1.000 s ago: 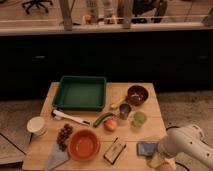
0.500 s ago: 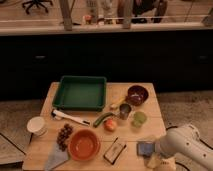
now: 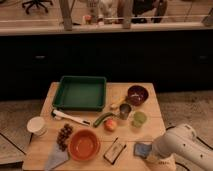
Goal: Wipe tray with sponge
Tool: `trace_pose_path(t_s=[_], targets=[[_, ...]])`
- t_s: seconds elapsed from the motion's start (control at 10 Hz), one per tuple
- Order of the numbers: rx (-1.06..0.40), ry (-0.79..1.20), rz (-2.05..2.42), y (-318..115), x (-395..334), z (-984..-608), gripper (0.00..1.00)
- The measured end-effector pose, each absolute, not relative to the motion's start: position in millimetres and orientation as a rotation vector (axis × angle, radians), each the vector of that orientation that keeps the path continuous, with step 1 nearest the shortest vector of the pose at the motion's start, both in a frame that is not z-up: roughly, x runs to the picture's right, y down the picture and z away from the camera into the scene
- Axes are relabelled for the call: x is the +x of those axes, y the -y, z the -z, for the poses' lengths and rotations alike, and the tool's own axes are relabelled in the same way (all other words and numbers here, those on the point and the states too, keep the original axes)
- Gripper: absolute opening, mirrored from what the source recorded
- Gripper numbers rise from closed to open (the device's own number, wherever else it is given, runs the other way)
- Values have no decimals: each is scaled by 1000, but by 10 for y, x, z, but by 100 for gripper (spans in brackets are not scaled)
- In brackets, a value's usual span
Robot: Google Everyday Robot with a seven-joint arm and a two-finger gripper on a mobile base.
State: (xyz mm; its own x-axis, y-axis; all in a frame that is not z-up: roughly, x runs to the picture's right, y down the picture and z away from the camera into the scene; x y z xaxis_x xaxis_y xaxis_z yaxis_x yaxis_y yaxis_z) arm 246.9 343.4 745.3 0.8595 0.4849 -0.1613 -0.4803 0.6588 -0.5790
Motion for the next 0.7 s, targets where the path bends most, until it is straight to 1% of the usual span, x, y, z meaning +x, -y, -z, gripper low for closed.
trace_pose_path(t_s=[0.2,0.3,0.4,0.7], targets=[[-651,13,-534,-3403,2430,-7457,8],[-648,14,-532,-3386,2430,-7454,2],[-648,16,-530,-3378,2425,-7452,0],[-641,22,-531,-3342,2434,-7446,0]])
